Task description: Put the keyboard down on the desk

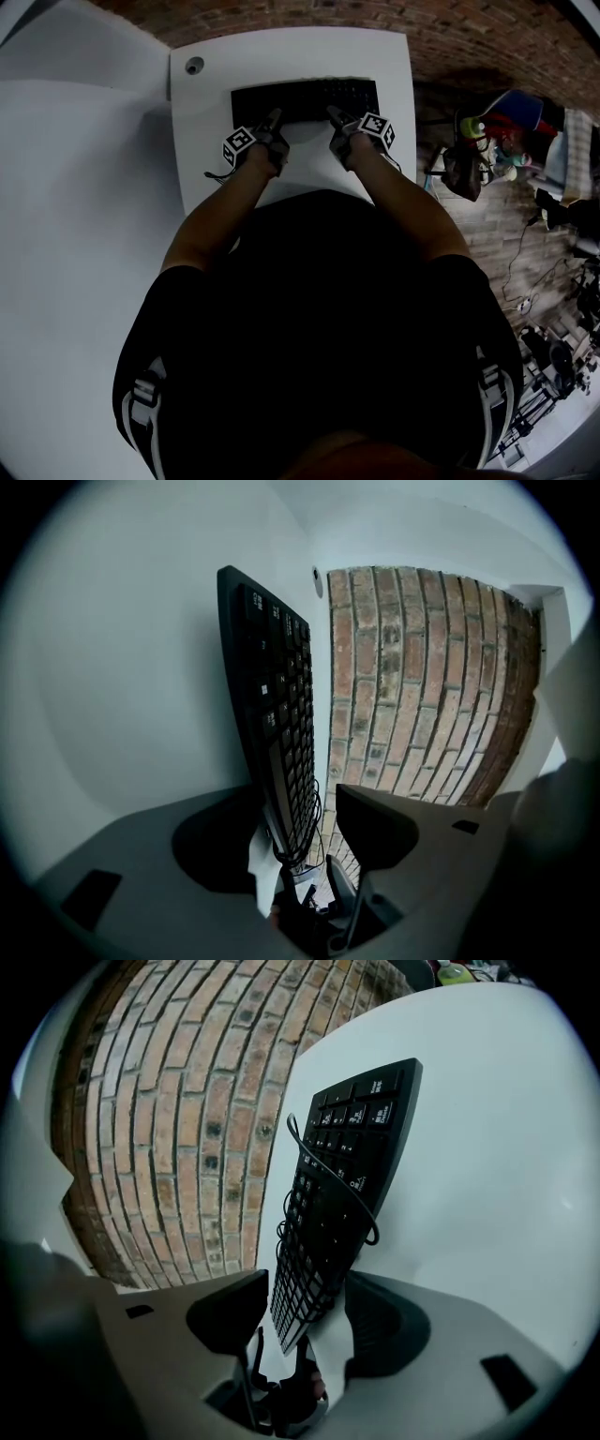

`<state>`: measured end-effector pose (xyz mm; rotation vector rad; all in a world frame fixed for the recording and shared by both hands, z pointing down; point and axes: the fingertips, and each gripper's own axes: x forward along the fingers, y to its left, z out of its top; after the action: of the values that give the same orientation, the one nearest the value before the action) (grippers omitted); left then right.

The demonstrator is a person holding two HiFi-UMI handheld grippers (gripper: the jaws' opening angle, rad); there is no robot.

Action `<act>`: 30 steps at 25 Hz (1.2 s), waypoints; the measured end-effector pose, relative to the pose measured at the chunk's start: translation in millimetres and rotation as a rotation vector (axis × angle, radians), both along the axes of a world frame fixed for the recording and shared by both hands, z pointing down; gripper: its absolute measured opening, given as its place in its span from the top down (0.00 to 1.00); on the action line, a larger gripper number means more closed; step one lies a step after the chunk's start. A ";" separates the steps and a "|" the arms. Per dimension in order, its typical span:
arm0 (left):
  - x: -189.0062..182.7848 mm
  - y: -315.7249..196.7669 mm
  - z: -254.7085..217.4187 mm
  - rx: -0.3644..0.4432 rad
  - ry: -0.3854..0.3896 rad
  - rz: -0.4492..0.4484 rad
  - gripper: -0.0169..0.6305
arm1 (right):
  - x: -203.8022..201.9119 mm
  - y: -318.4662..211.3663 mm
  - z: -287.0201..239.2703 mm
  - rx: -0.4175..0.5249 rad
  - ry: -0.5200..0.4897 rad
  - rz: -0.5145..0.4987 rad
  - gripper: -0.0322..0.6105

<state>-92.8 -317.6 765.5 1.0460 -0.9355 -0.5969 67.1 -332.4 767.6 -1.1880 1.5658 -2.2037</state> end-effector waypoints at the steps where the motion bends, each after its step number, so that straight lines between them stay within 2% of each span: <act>1: -0.6 1.5 0.0 0.000 -0.002 0.000 0.58 | 0.4 1.3 -0.3 -0.001 0.000 0.001 0.56; 11: -5.8 18.3 -7.1 0.006 -0.001 0.002 0.57 | -1.1 12.2 -11.8 0.026 -0.005 0.003 0.56; 24: -1.3 26.5 -31.1 0.068 -0.007 0.022 0.57 | 6.4 26.4 -28.3 0.062 -0.007 -0.002 0.56; 27: 2.1 30.6 -37.2 0.098 -0.034 0.050 0.57 | 9.4 29.0 -31.6 0.093 0.030 -0.028 0.56; 30: 1.3 32.4 -43.6 0.137 -0.095 0.086 0.57 | 14.6 29.1 -38.5 0.141 0.106 -0.053 0.56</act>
<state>-91.5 -285.2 721.9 1.2403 -0.9369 -0.5497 81.7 -303.3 729.0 -1.2539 1.7807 -2.0525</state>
